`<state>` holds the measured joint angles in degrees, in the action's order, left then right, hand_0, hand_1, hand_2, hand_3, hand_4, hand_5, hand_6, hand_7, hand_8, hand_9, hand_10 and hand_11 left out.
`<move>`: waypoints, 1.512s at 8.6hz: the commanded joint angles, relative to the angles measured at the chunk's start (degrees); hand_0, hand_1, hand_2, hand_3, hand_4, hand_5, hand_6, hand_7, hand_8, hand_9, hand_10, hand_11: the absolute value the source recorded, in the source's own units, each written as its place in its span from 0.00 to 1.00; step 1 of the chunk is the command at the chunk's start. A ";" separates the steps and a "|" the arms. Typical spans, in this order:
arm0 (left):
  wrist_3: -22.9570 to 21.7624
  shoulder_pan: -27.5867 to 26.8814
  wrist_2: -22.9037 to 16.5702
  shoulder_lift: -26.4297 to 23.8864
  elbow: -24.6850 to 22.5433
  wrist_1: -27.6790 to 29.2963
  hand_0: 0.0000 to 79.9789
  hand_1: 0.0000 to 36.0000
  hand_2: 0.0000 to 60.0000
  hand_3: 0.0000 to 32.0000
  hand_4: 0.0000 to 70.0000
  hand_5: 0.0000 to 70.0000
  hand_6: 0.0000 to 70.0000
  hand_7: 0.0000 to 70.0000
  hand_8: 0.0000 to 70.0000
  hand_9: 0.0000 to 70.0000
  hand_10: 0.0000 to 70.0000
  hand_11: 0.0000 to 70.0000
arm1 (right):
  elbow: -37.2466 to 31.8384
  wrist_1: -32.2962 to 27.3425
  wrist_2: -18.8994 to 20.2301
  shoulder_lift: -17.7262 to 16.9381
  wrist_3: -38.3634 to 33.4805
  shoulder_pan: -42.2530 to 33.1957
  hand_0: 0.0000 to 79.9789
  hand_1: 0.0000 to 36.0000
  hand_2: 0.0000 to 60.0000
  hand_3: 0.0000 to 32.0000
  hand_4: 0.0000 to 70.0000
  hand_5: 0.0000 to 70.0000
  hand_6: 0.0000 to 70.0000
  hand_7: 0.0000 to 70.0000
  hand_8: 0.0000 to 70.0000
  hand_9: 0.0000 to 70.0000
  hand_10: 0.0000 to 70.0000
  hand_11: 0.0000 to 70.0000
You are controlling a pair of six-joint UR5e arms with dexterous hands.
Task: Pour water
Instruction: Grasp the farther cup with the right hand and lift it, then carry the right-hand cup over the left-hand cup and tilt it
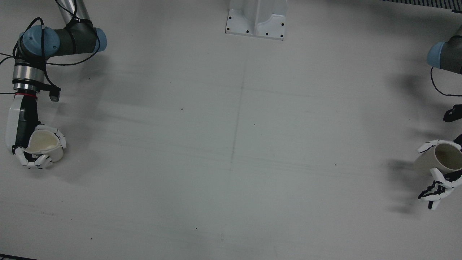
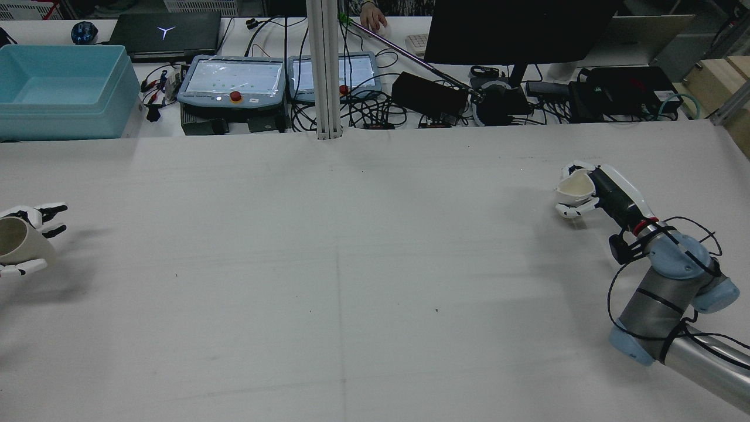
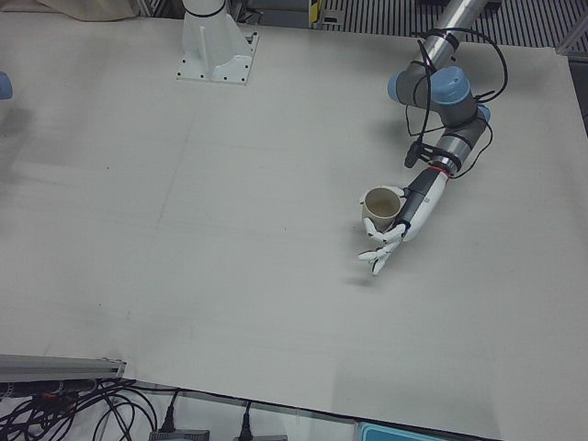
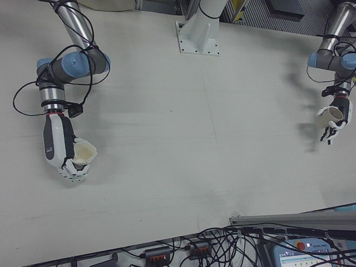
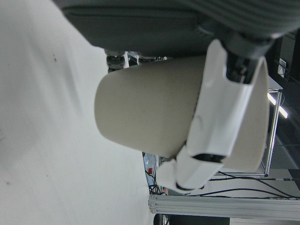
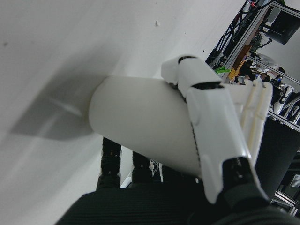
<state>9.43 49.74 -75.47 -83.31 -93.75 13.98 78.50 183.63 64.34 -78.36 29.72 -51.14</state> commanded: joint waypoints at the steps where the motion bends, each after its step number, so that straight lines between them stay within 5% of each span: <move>1: 0.50 -3.22 -0.12 -0.10 -4.66 -4.73 1.00 0.96 0.77 0.00 0.93 1.00 0.18 0.36 0.06 0.05 0.09 0.16 | 11.62 8.62 0.17 -0.13 -0.45 -4.56 1.00 1.00 0.85 0.00 0.28 1.00 0.60 0.83 0.49 0.66 0.50 0.76; 4: 0.85 -10.60 0.24 -5.61 -8.36 -12.19 1.00 0.98 0.81 0.00 0.98 1.00 0.21 0.38 0.07 0.06 0.10 0.17 | 29.03 19.11 0.17 2.05 -0.45 -9.31 1.00 1.00 0.87 0.00 0.41 1.00 0.68 0.87 0.51 0.67 0.52 0.80; 6: 0.33 -14.83 -0.11 -14.55 -8.73 -21.48 1.00 0.99 0.84 0.00 0.99 1.00 0.21 0.38 0.07 0.06 0.09 0.17 | 35.55 25.70 -0.18 11.16 2.43 -10.64 1.00 1.00 0.96 0.00 0.42 1.00 0.69 0.92 0.51 0.68 0.51 0.78; 9: -0.82 -17.64 -0.64 -26.78 -7.33 -31.01 1.00 1.00 0.91 0.00 1.00 1.00 0.23 0.40 0.07 0.06 0.08 0.15 | 35.76 25.72 -0.27 26.91 21.29 -8.47 1.00 1.00 1.00 0.00 0.49 1.00 0.74 1.00 0.53 0.71 0.52 0.79; 13: -0.82 -18.36 -0.64 -34.72 -5.30 -35.94 0.97 0.98 0.90 0.00 1.00 1.00 0.24 0.40 0.07 0.07 0.09 0.16 | 36.81 25.81 0.08 30.63 42.39 7.41 1.00 1.00 1.00 0.00 0.53 1.00 0.74 1.00 0.49 0.68 0.52 0.79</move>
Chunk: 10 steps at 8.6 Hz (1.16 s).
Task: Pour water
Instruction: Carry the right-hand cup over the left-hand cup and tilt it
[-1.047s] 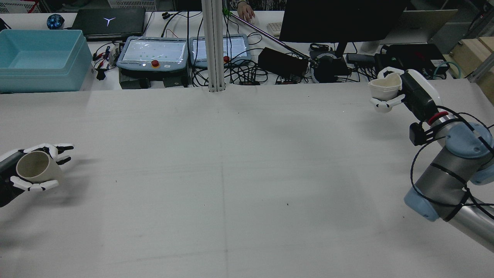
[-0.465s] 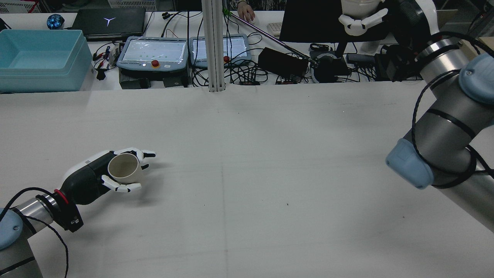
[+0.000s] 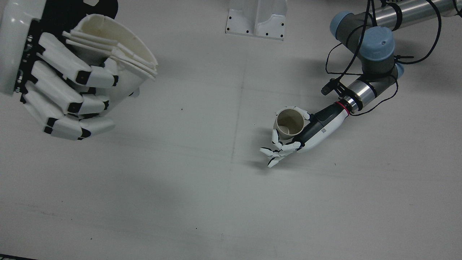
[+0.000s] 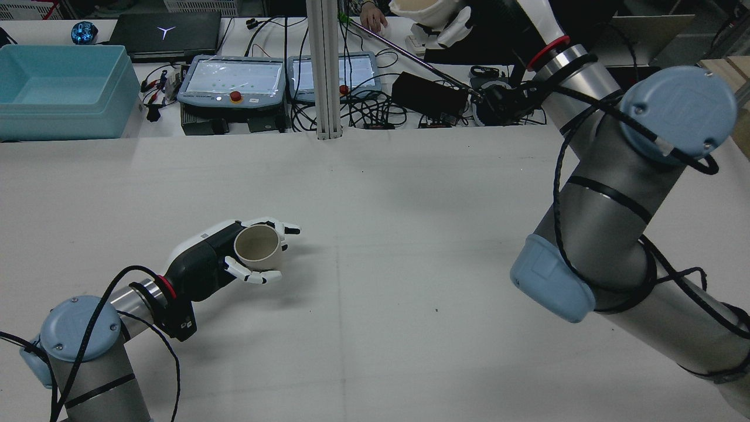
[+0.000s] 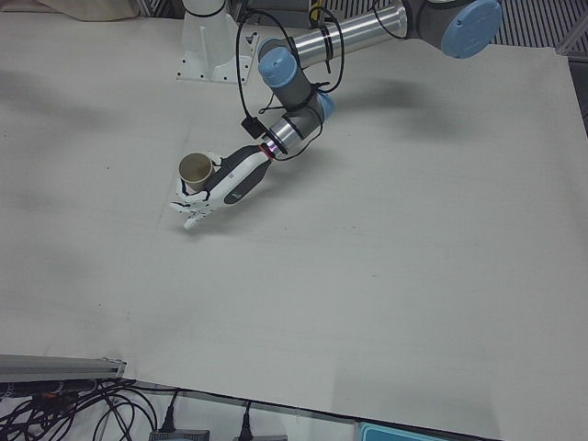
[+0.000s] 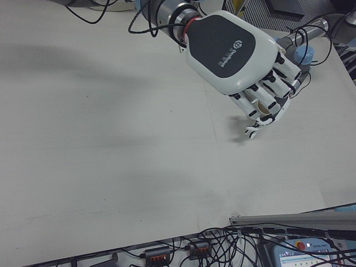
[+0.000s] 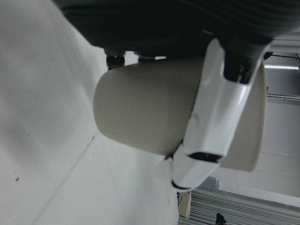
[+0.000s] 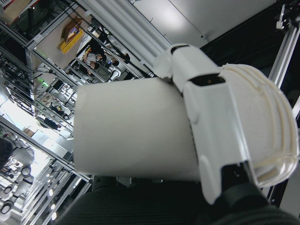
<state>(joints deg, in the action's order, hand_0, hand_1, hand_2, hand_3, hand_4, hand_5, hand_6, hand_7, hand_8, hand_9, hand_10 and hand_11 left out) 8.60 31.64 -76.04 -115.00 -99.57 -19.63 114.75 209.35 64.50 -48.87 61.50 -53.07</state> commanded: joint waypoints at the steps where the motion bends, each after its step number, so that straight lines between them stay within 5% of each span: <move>1: -0.07 -0.18 -0.16 -3.22 0.34 -2.34 0.93 0.96 0.91 0.00 1.00 1.00 0.25 0.40 0.07 0.07 0.09 0.16 | -0.05 0.10 -0.25 0.62 14.83 13.92 1.00 1.00 1.00 0.00 0.51 1.00 0.72 1.00 0.47 0.66 0.50 0.77; 4: -0.16 -0.18 -0.07 -3.65 -0.18 -2.43 0.98 0.97 0.87 0.00 1.00 1.00 0.25 0.40 0.07 0.07 0.09 0.16 | -4.42 -0.08 -4.97 0.44 24.35 22.12 1.00 1.00 1.00 0.00 0.53 1.00 0.71 1.00 0.46 0.64 0.47 0.73; 7: -1.92 -0.26 0.01 -7.25 0.43 -5.93 0.98 0.97 0.88 0.00 1.00 1.00 0.25 0.41 0.07 0.07 0.09 0.17 | -14.46 -7.35 -8.67 0.79 26.48 24.77 1.00 1.00 1.00 0.00 0.45 1.00 0.66 0.91 0.45 0.62 0.48 0.75; 8: -1.83 -0.26 0.19 -7.00 0.43 -5.94 0.94 0.96 0.89 0.00 1.00 1.00 0.25 0.41 0.07 0.07 0.09 0.17 | -13.25 -8.33 -9.38 0.96 26.48 24.86 1.00 1.00 1.00 0.00 0.45 1.00 0.65 0.91 0.45 0.62 0.48 0.74; 10: -2.01 -0.88 0.28 -6.47 1.04 -5.94 0.88 0.93 0.91 0.00 1.00 1.00 0.25 0.40 0.07 0.07 0.10 0.17 | 1.36 -8.25 -9.65 -3.05 26.04 22.42 1.00 1.00 1.00 0.00 0.41 1.00 0.63 0.87 0.44 0.60 0.47 0.73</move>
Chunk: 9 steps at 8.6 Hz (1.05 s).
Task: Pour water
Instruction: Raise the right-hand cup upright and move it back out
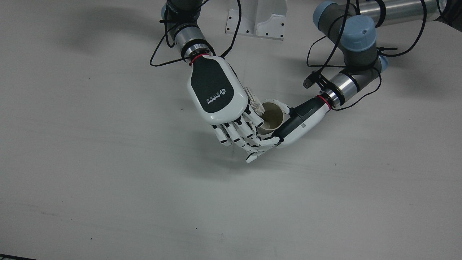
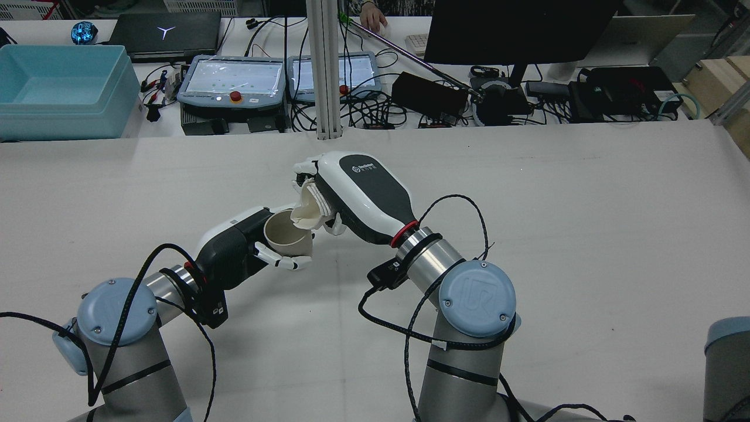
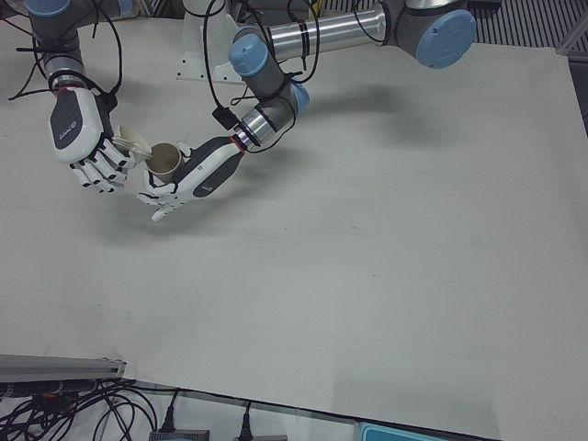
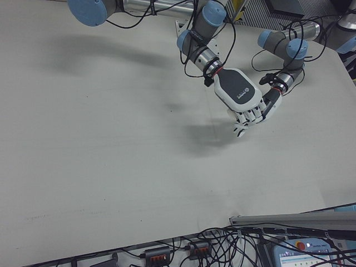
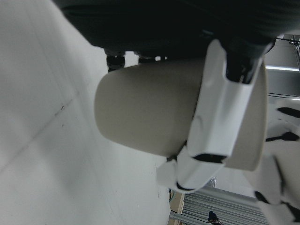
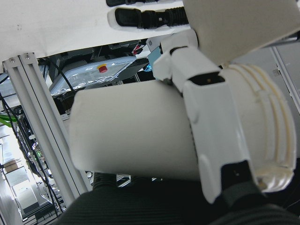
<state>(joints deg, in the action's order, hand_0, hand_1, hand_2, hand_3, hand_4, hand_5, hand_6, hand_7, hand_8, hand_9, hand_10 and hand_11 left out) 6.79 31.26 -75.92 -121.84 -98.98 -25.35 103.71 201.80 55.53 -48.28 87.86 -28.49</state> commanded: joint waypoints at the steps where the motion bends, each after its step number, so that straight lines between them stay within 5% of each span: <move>1: -0.02 -0.59 0.16 1.59 0.37 -0.22 0.87 0.92 0.89 0.00 1.00 1.00 0.24 0.40 0.07 0.07 0.10 0.17 | 21.27 -0.01 -0.77 -8.71 -3.02 -5.49 1.00 1.00 1.00 0.00 0.40 1.00 0.63 0.86 0.44 0.61 0.49 0.75; 4: -0.46 0.38 -0.19 11.49 -1.03 6.34 0.79 0.82 0.81 0.00 1.00 1.00 0.21 0.37 0.06 0.07 0.10 0.17 | 29.78 2.62 -0.16 -24.36 -33.51 -20.31 1.00 1.00 1.00 0.00 0.44 1.00 0.71 0.98 0.48 0.66 0.56 0.85; 5: -0.55 0.81 -0.28 14.93 -1.30 9.59 0.80 0.81 0.77 0.00 1.00 1.00 0.22 0.38 0.06 0.07 0.10 0.17 | 33.01 5.85 0.80 -28.75 -40.50 -28.12 1.00 1.00 1.00 0.00 0.38 1.00 0.70 0.96 0.48 0.65 0.56 0.84; 6: -0.55 2.21 -0.37 20.36 -3.21 12.32 0.80 0.78 0.74 0.00 1.00 1.00 0.21 0.37 0.06 0.07 0.10 0.17 | 32.70 6.75 4.90 -31.32 -47.10 -35.59 1.00 1.00 1.00 0.00 0.35 1.00 0.68 0.95 0.47 0.64 0.54 0.82; 9: -1.43 11.59 -3.35 32.50 -3.32 21.71 0.79 0.77 0.73 0.00 1.00 1.00 0.22 0.37 0.06 0.06 0.10 0.16 | 18.08 3.54 14.50 -37.91 -65.49 -46.28 1.00 1.00 1.00 0.00 0.29 1.00 0.68 0.94 0.48 0.65 0.60 0.89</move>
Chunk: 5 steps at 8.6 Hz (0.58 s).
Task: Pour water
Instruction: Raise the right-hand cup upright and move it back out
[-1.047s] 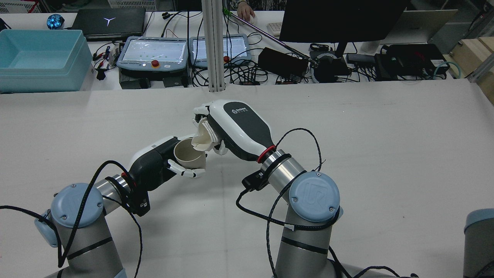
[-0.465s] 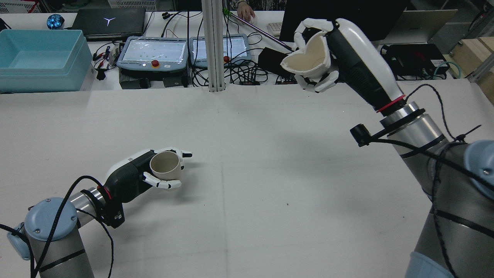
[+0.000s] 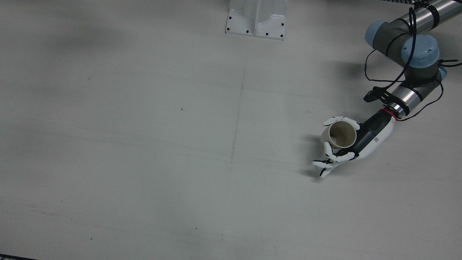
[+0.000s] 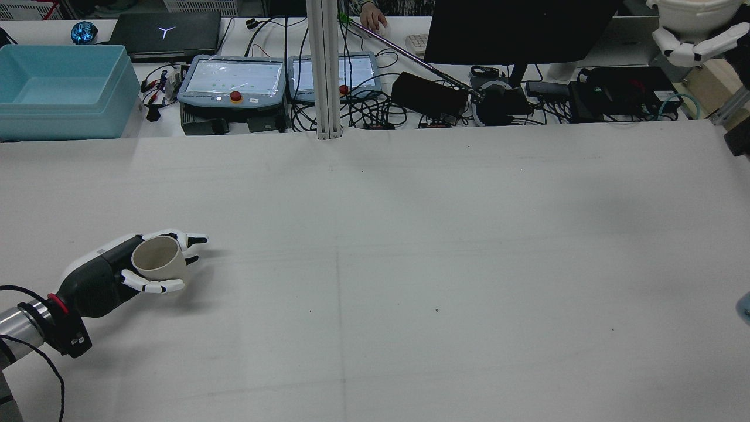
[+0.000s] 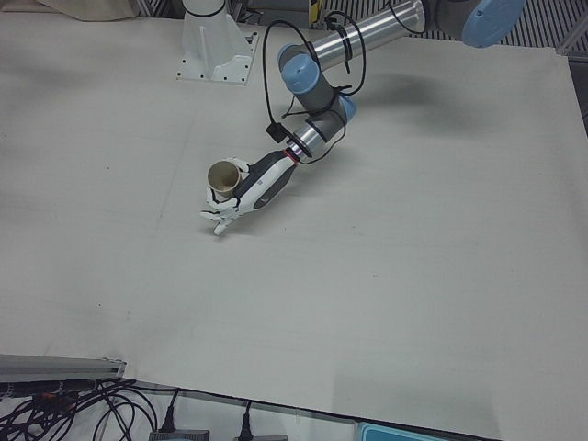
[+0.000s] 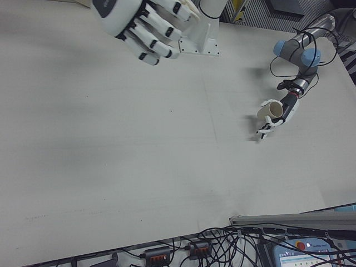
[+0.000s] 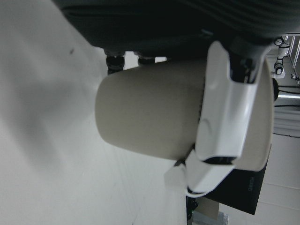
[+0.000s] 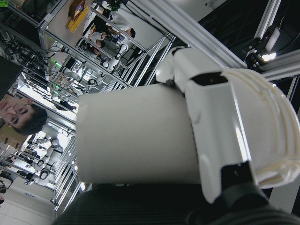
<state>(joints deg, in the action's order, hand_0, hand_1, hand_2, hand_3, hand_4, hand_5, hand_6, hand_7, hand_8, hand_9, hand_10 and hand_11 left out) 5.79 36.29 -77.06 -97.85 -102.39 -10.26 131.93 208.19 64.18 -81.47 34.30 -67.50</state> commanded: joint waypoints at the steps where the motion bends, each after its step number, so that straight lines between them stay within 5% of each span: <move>1: -0.43 9.91 -4.13 10.47 0.43 9.52 0.78 0.74 0.72 0.00 1.00 1.00 0.22 0.37 0.06 0.06 0.10 0.17 | -18.99 -13.76 5.95 -6.14 -12.76 -7.20 1.00 1.00 1.00 0.00 0.24 1.00 0.63 0.85 0.46 0.63 0.61 0.90; 3: -0.08 22.01 -10.71 14.61 0.70 12.97 0.76 0.72 0.73 0.00 1.00 1.00 0.23 0.38 0.06 0.07 0.10 0.17 | -46.03 -38.81 5.26 -3.45 -18.45 -4.32 1.00 1.00 0.98 0.00 0.19 1.00 0.61 0.80 0.48 0.65 0.64 0.95; 5: 0.27 26.89 -13.55 18.73 1.75 16.74 0.76 0.69 0.66 0.00 1.00 1.00 0.22 0.38 0.06 0.06 0.10 0.16 | -65.05 -48.55 4.20 2.87 -18.74 1.11 1.00 1.00 1.00 0.00 0.21 1.00 0.68 0.89 0.52 0.70 0.65 0.96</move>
<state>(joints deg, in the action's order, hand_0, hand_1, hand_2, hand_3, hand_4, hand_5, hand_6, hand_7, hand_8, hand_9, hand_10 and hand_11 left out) 5.73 57.20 -87.39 -83.50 -101.49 2.53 87.56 172.48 69.44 -84.21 17.04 -71.73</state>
